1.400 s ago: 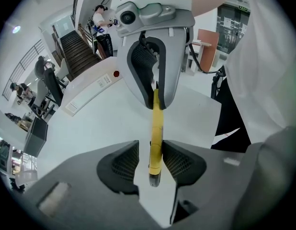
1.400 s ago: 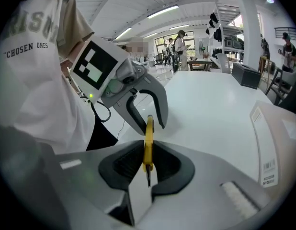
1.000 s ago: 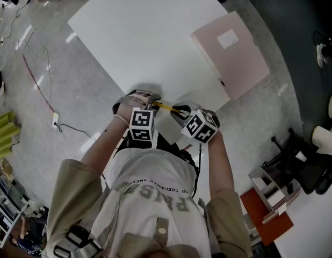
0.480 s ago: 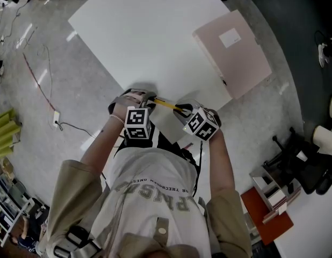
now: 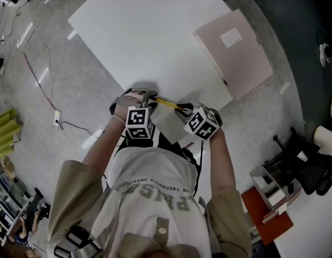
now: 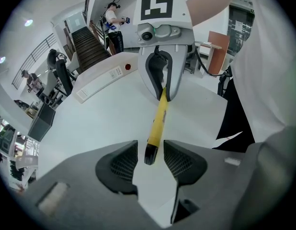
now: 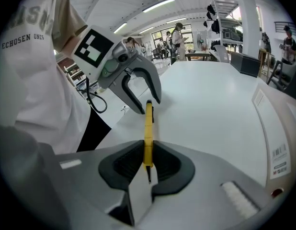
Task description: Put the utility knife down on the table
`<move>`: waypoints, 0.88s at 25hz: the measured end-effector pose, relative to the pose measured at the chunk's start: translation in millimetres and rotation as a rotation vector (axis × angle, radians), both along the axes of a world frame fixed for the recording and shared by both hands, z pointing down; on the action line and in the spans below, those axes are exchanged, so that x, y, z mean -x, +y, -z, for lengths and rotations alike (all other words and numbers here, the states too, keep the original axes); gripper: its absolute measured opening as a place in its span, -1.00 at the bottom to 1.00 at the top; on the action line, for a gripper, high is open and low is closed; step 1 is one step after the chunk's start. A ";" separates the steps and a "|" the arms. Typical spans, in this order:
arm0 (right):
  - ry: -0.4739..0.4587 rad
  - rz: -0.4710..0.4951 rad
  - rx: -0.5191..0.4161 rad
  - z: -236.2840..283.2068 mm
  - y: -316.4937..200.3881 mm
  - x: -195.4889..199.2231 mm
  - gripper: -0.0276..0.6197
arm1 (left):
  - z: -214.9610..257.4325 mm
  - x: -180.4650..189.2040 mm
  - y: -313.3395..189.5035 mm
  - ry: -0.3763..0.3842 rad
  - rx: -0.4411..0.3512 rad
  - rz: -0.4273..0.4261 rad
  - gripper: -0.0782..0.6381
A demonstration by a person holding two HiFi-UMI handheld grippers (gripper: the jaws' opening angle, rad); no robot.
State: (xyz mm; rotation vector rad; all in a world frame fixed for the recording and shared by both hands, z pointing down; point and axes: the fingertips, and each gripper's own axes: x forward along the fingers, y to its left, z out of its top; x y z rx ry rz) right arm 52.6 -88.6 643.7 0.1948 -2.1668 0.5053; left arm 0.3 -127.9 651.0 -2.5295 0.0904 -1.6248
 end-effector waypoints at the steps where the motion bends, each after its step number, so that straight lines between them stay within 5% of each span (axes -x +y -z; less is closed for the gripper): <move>1: 0.007 0.007 -0.005 -0.7 0.6 -0.4 -0.73 | 0.3 -0.7 -0.4 0.002 0.000 0.001 -0.29; 22: 0.127 0.145 -0.134 -13.5 6.1 -6.5 -0.72 | -1.2 -6.5 0.5 -0.009 0.013 -0.006 -0.29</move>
